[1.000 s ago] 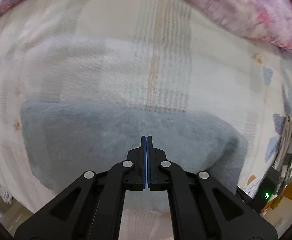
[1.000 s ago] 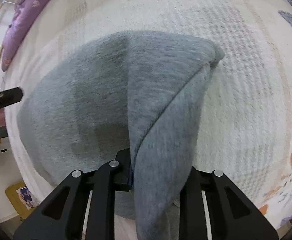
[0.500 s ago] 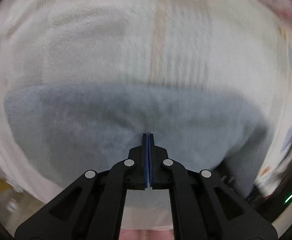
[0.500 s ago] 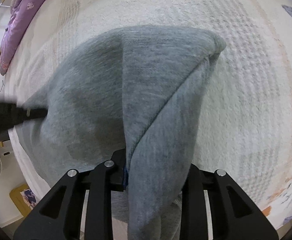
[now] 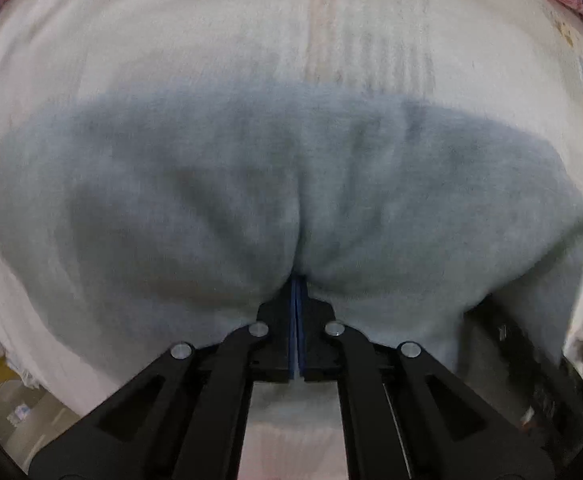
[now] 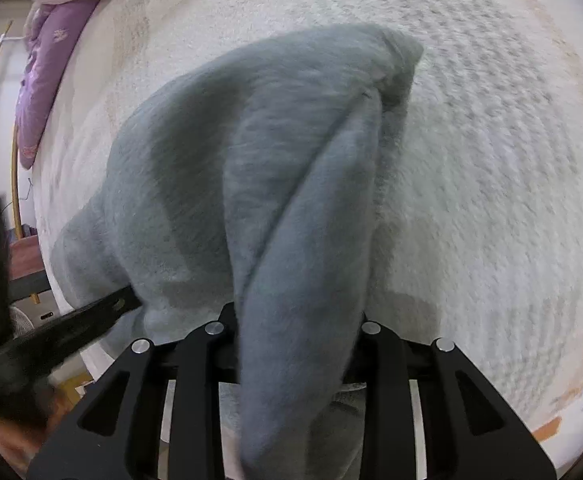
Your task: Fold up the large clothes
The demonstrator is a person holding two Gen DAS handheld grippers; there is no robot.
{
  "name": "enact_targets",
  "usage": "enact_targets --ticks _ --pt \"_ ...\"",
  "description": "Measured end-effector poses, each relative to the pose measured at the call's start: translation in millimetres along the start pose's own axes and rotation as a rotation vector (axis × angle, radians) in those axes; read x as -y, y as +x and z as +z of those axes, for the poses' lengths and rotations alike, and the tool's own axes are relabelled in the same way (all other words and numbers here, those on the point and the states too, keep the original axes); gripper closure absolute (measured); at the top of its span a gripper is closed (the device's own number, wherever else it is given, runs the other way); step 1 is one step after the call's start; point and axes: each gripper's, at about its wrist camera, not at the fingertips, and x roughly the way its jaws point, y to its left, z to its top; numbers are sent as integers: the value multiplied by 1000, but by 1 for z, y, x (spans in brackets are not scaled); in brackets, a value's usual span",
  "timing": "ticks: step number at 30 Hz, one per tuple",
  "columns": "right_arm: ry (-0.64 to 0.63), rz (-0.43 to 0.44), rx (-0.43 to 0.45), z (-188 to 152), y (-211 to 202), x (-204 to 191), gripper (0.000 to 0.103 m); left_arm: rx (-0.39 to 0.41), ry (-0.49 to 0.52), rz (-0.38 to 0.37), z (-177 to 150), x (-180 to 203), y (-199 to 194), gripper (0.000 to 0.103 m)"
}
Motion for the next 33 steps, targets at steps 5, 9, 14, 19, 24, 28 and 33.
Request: enact_targets --ticks 5,9,14,19,24,28,33 --pt "57 40 19 -4 -1 8 76 -20 44 -26 -66 -8 -18 102" --pt "3 -16 20 -1 1 -5 75 79 -53 -142 -77 -33 14 99" --pt "16 41 58 -9 -1 2 75 70 -26 -171 -69 -37 -35 102" --pt "15 42 33 -3 -2 3 76 155 -28 -165 -2 -48 -72 102" --pt "-9 36 57 -13 -2 8 76 78 25 -92 62 -50 -7 102" --pt "-11 42 95 -31 -4 5 75 55 30 -82 50 -58 -22 102" --pt "-32 18 74 -28 -4 4 75 70 52 -173 6 -59 -30 102"
